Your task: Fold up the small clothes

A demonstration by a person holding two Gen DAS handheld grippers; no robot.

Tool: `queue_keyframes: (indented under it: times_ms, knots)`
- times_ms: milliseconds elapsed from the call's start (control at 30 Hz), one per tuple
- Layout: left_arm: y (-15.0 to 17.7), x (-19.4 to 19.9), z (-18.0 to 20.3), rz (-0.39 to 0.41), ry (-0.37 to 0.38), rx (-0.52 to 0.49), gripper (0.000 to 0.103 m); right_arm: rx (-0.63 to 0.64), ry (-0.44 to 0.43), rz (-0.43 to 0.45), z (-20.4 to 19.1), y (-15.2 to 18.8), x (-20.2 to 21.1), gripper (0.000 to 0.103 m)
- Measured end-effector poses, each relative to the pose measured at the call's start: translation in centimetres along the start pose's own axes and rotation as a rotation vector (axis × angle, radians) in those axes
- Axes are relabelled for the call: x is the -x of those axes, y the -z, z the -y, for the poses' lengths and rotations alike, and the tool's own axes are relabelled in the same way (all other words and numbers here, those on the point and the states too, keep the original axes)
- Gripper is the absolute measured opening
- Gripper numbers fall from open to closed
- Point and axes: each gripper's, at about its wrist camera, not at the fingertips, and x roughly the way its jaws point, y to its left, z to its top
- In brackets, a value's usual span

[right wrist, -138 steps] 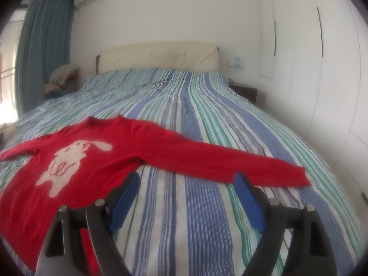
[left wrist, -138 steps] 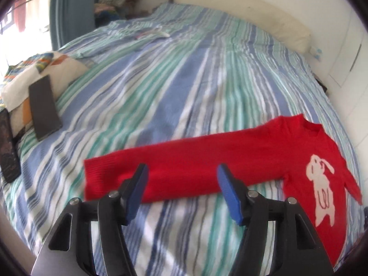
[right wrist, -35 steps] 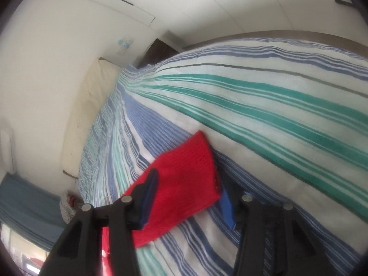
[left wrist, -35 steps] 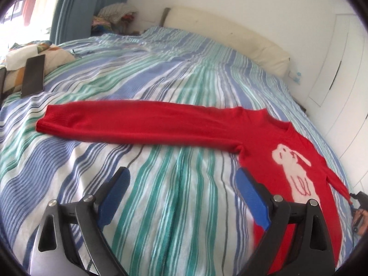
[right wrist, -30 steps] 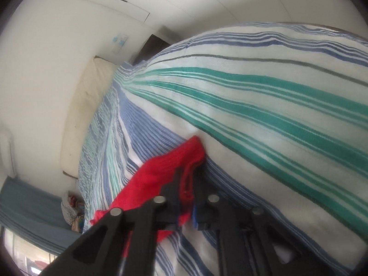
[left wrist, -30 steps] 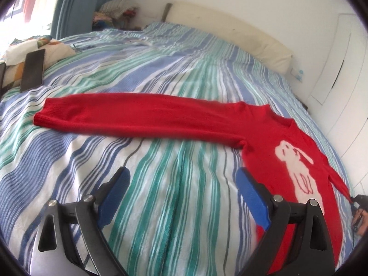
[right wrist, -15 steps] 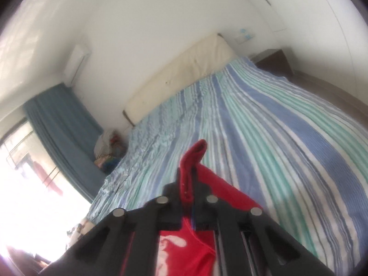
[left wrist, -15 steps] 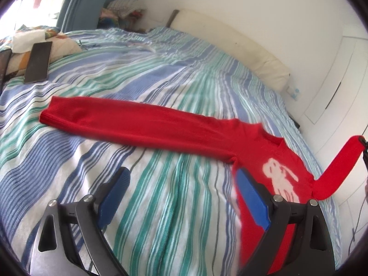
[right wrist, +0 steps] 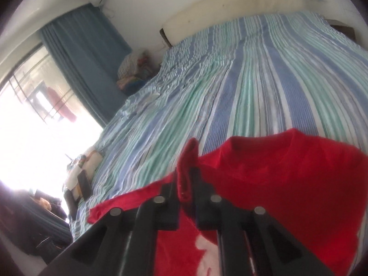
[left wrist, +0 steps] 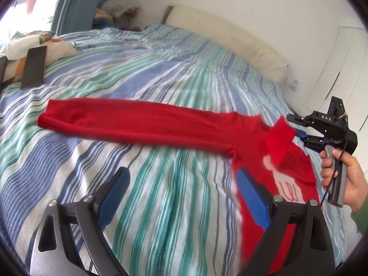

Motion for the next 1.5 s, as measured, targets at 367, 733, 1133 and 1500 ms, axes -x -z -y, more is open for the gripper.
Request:
queue_keyframes:
  times_ms: [367, 733, 1133, 1500]
  knots:
    - [0.1, -0.5, 0.5, -0.021, 0.001, -0.003, 0.094, -0.051, -0.224, -0.128, 6.6, 4.0, 2.0, 0.063]
    - [0.8, -1.1, 0.8, -0.049, -0.019, -0.028, 0.094, -0.19, 0.243, -0.003, 21.2, 5.3, 13.3, 0.057]
    - [1.2, -1.9, -0.4, -0.08, -0.024, 0.037, 0.094, 0.367, 0.571, -0.097, 16.3, 9.3, 10.1, 0.049]
    - [1.2, -1.8, -0.9, -0.103, -0.007, 0.078, 0.094, 0.388, 0.641, -0.121, 17.0, 9.2, 11.6, 0.035]
